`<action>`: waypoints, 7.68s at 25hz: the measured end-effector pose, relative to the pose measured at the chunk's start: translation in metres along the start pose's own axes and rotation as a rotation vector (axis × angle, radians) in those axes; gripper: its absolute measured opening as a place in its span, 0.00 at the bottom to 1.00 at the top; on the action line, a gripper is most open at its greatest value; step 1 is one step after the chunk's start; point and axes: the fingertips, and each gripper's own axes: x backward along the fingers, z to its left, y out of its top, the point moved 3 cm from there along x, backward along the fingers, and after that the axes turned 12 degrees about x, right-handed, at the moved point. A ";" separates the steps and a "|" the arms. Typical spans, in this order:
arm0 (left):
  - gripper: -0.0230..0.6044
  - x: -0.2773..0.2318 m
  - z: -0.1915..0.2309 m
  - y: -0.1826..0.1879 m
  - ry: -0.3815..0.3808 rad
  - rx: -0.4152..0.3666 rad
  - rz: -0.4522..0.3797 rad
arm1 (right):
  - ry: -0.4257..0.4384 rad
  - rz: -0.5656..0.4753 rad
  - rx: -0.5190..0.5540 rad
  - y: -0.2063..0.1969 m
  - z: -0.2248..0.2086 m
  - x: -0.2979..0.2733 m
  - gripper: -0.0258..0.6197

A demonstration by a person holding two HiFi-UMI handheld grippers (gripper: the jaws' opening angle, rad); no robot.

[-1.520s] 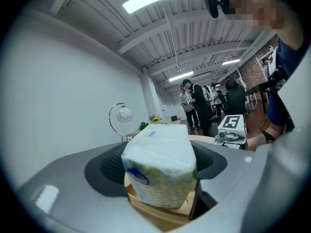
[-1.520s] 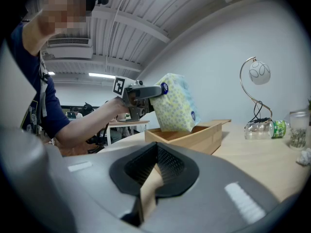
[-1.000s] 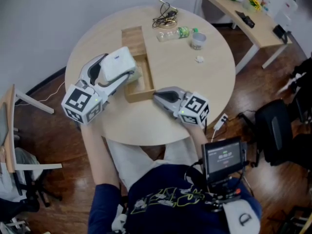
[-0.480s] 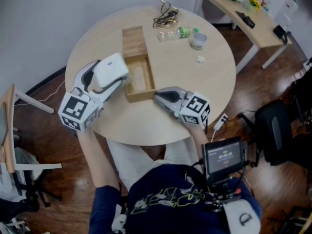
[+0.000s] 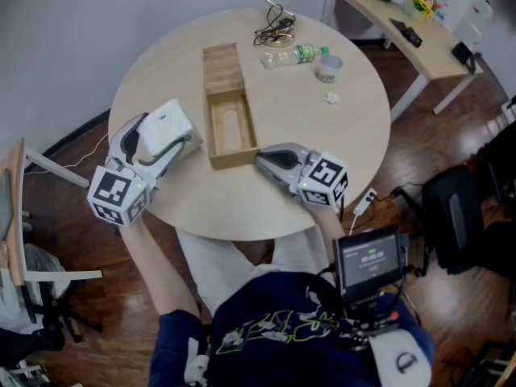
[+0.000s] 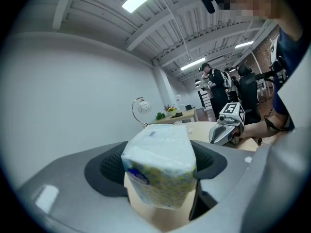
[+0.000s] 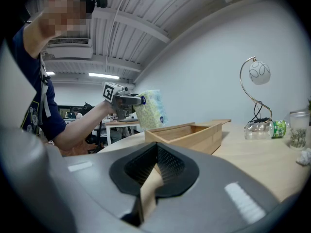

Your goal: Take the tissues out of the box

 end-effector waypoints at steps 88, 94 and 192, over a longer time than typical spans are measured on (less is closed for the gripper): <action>0.67 0.044 -0.092 -0.109 0.032 -0.052 -0.133 | -0.001 -0.005 0.001 0.000 -0.002 0.000 0.04; 0.67 0.042 -0.085 -0.111 0.038 -0.003 -0.139 | -0.004 0.001 -0.003 0.003 -0.002 -0.001 0.04; 0.66 0.024 -0.107 -0.073 0.046 0.255 -0.166 | -0.002 -0.006 -0.001 0.000 -0.003 0.002 0.04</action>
